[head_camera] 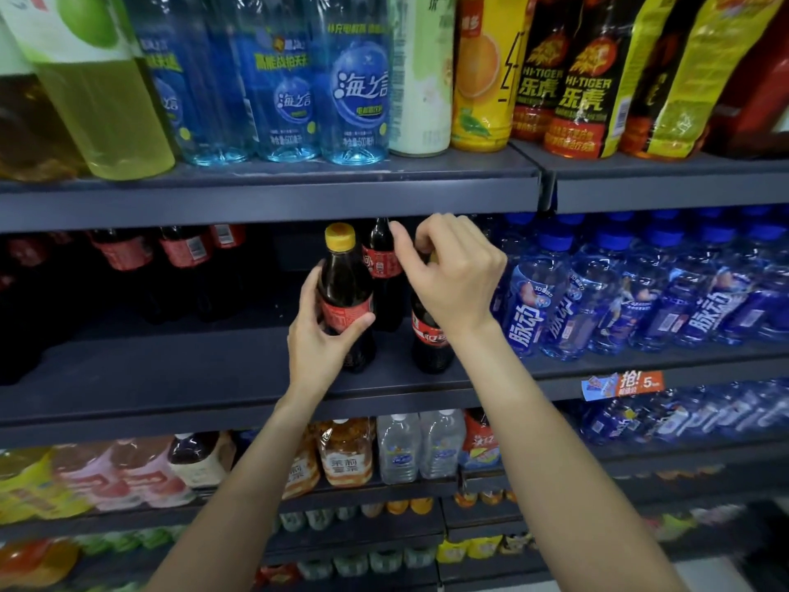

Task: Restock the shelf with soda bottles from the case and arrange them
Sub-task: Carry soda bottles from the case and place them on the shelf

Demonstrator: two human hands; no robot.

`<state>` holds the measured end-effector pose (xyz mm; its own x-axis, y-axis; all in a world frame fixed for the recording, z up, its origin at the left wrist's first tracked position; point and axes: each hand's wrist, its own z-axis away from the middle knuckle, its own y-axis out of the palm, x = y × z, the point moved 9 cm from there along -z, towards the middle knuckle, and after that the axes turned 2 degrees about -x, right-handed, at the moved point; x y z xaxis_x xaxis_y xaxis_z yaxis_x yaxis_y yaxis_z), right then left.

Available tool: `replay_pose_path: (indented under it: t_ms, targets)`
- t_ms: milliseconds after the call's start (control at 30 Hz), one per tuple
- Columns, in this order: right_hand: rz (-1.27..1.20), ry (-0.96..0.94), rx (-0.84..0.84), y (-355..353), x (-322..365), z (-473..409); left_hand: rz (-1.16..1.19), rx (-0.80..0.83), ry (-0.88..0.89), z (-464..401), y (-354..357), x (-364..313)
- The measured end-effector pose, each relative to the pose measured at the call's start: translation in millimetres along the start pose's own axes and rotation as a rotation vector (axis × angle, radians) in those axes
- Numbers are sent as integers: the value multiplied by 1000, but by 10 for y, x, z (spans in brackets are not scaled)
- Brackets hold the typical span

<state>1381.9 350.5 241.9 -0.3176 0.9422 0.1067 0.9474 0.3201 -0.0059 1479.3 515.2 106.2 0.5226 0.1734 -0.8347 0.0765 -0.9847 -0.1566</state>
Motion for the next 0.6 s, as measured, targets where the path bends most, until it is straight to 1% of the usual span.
replay_pose_path:
  t_ms: [100,167,233,333,433,533,600]
  targets:
    - [60,105,86,100,-63,41,15,10,-10,-37,6,39]
    - [25,175,162,121,-120,108,19,19,-24,-61,4,59]
    - [-125,293,238,135,-212,179,11,26,-30,-79,13,73]
    - [-375,457,424,257,-296,339,-3,34,-31,-90,33,72]
    - [-479,562,562,359,-413,591,-14,44,-33,-97,43,75]
    - [-465,649,595,363,-561,785,-22,31,-48,-109,27,112]
    - [-434,663,593,354,-598,855,-28,9,-73,-120,4,150]
